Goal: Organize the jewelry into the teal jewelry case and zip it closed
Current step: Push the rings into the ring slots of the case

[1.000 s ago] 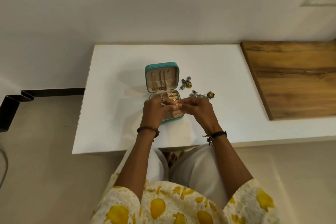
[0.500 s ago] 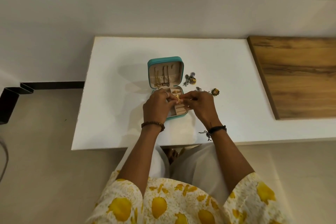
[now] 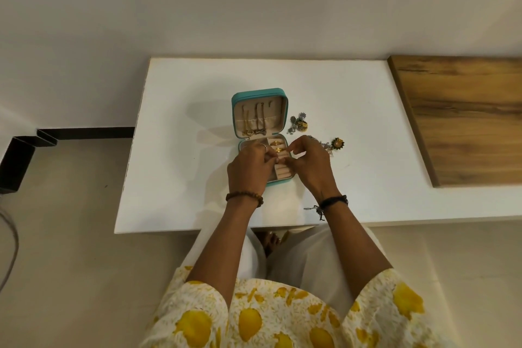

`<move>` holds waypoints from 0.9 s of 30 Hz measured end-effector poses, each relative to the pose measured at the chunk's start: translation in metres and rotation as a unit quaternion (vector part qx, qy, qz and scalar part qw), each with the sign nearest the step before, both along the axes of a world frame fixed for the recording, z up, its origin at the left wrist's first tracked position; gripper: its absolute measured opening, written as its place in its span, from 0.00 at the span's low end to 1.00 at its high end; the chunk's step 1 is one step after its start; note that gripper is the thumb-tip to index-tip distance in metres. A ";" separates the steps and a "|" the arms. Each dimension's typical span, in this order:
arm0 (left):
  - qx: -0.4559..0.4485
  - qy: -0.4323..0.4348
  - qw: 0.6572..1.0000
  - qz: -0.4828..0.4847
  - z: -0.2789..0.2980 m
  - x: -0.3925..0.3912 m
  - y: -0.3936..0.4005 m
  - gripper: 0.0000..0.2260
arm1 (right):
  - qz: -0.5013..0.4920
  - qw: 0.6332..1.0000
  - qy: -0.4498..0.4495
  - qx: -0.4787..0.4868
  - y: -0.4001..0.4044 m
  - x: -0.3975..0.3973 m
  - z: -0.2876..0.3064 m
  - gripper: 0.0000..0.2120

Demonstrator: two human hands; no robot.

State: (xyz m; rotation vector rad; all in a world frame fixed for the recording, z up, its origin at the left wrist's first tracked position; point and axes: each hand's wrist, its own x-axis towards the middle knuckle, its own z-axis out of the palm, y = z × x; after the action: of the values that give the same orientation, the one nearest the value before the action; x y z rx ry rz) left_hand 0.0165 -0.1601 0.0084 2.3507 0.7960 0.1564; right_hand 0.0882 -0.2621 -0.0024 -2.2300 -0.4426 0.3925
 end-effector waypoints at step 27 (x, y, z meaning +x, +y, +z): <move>0.158 -0.094 0.981 -0.061 -0.015 0.036 -0.035 0.04 | -0.147 0.987 -0.069 0.000 -0.031 0.048 -0.004 0.06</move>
State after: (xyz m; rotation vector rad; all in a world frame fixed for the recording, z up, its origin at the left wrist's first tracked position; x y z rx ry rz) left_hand 0.0529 -0.1950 -0.0062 2.6240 0.5652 0.4743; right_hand 0.1365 -0.2928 -0.0063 -2.2860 -0.1781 0.0825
